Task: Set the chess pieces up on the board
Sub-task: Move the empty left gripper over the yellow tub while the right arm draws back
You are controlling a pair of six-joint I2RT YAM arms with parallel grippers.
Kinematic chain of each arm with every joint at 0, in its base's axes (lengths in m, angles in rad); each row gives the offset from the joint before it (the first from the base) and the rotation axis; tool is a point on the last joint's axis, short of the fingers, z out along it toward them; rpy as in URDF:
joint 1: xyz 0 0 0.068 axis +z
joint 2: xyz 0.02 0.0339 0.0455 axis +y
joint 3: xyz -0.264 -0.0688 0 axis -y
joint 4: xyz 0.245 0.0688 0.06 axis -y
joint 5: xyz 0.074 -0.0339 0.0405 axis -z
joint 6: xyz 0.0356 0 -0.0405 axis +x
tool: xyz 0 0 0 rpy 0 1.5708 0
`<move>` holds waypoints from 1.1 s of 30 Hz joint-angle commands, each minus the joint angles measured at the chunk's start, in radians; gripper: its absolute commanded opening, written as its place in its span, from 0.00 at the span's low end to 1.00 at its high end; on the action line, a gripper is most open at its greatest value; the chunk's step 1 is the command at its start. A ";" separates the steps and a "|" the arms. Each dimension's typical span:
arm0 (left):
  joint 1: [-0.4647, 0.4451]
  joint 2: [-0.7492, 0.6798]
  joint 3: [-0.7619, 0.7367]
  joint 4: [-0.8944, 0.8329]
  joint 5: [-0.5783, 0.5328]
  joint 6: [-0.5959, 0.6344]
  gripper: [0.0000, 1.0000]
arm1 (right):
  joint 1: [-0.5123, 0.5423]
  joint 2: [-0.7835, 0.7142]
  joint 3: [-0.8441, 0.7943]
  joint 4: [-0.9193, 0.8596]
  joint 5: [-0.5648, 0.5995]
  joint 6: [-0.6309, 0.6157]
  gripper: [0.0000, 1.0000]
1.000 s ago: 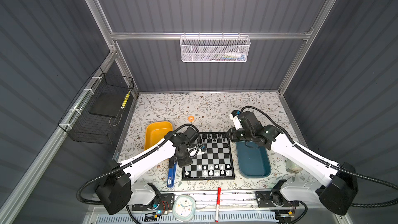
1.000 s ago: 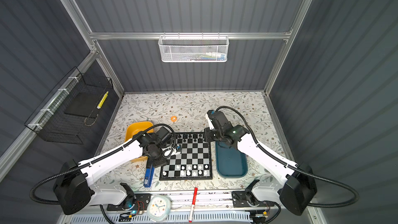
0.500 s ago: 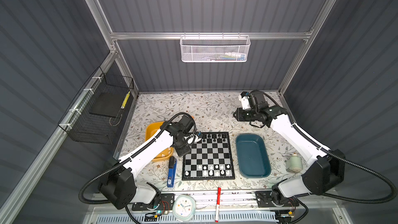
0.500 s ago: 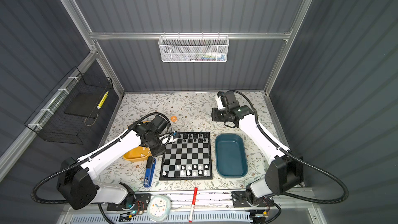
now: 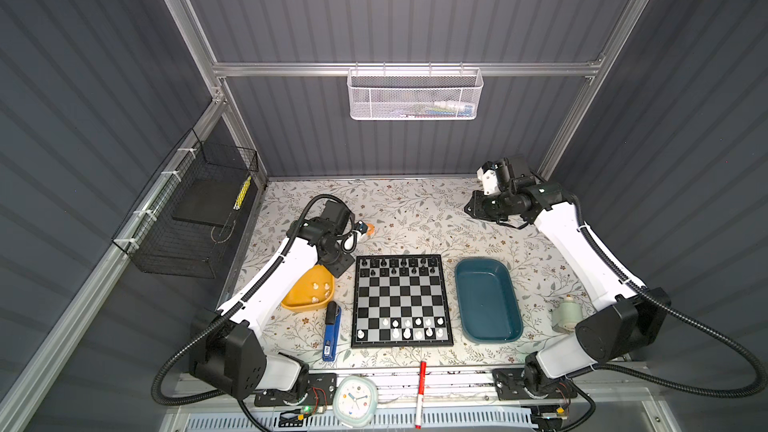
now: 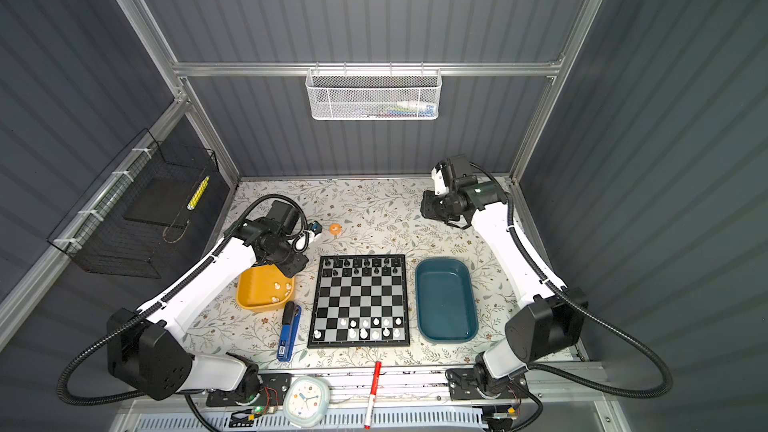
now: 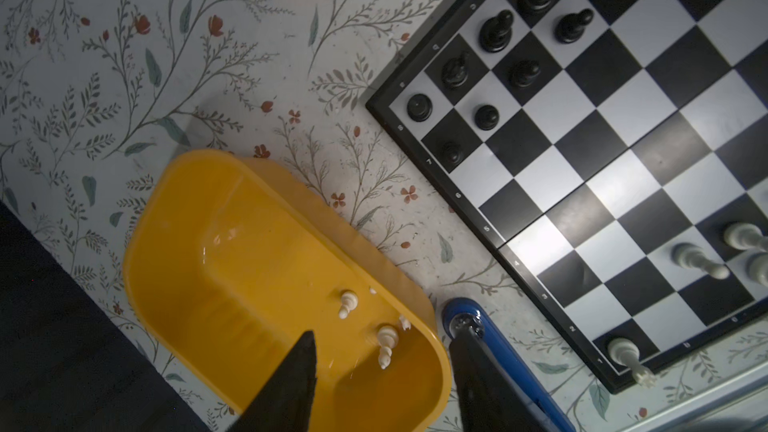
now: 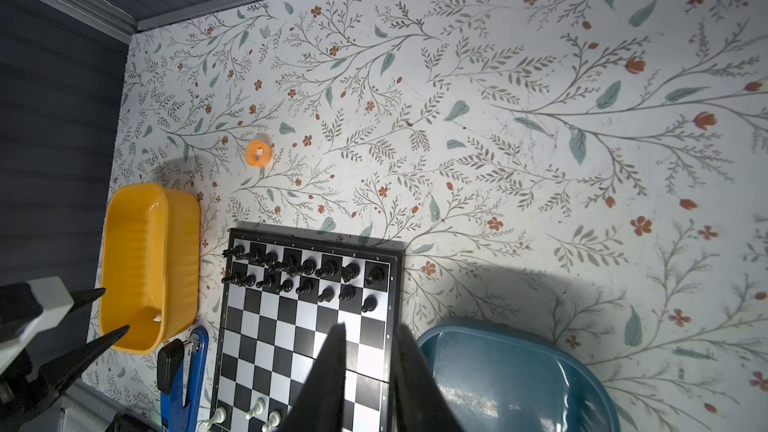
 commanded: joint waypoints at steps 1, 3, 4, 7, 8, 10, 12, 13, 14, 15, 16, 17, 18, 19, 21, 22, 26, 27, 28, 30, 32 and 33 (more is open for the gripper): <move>0.053 -0.025 -0.028 0.006 0.003 -0.074 0.55 | -0.009 0.013 0.016 -0.057 -0.002 0.022 0.24; 0.092 -0.026 -0.041 0.002 0.007 -0.079 0.55 | -0.015 0.018 0.018 -0.057 -0.001 0.030 0.24; 0.112 -0.033 -0.056 0.007 0.001 -0.078 0.55 | -0.018 0.022 0.020 -0.058 0.001 0.035 0.24; 0.171 -0.065 -0.096 0.014 0.013 -0.049 0.54 | -0.026 0.035 0.028 -0.056 0.007 0.054 0.24; 0.187 -0.076 -0.111 0.013 0.025 -0.031 0.54 | -0.028 0.039 0.029 -0.055 0.008 0.062 0.24; 0.215 -0.085 -0.137 0.009 0.038 0.004 0.54 | -0.028 0.046 0.024 -0.042 0.006 0.078 0.24; 0.259 -0.087 -0.152 0.002 0.052 0.023 0.53 | -0.029 0.059 0.029 -0.038 0.003 0.091 0.24; 0.288 -0.086 -0.156 -0.001 0.068 0.029 0.53 | -0.029 0.067 0.038 -0.036 0.003 0.095 0.24; 0.311 -0.083 -0.156 -0.010 0.087 0.034 0.53 | -0.029 0.075 0.047 -0.037 0.003 0.098 0.24; 0.329 -0.083 -0.156 -0.022 0.113 0.041 0.52 | -0.029 0.083 0.055 -0.039 0.002 0.100 0.24; 0.346 -0.081 -0.160 -0.031 0.146 0.048 0.51 | -0.029 0.093 0.067 -0.039 0.001 0.102 0.24; 0.350 -0.082 -0.171 -0.031 0.164 0.054 0.52 | -0.028 0.102 0.079 -0.041 0.000 0.103 0.24; 0.350 -0.083 -0.182 -0.031 0.165 0.055 0.51 | -0.028 0.110 0.089 -0.045 -0.001 0.106 0.24; 0.350 -0.083 -0.198 -0.031 0.158 0.052 0.52 | -0.028 0.117 0.101 -0.049 -0.003 0.109 0.24; 0.355 -0.077 -0.217 -0.019 0.157 0.050 0.52 | -0.028 0.120 0.109 -0.049 0.000 0.115 0.24; 0.356 -0.074 -0.223 -0.014 0.164 0.049 0.51 | -0.028 0.120 0.110 -0.049 0.005 0.119 0.24; 0.357 -0.063 -0.237 -0.006 0.183 0.038 0.51 | -0.028 0.116 0.114 -0.062 0.016 0.127 0.24; 0.357 -0.062 -0.243 -0.004 0.181 0.034 0.51 | -0.028 0.114 0.115 -0.067 0.020 0.128 0.24; 0.357 -0.060 -0.248 -0.002 0.179 0.032 0.51 | -0.028 0.114 0.116 -0.069 0.024 0.127 0.24; 0.357 -0.057 -0.253 0.001 0.179 0.033 0.51 | -0.028 0.114 0.114 -0.072 0.027 0.130 0.24; 0.357 -0.047 -0.253 0.002 0.179 0.032 0.50 | -0.028 0.115 0.110 -0.072 0.029 0.135 0.24; 0.358 -0.042 -0.250 0.004 0.178 0.030 0.50 | -0.028 0.115 0.108 -0.072 0.031 0.138 0.24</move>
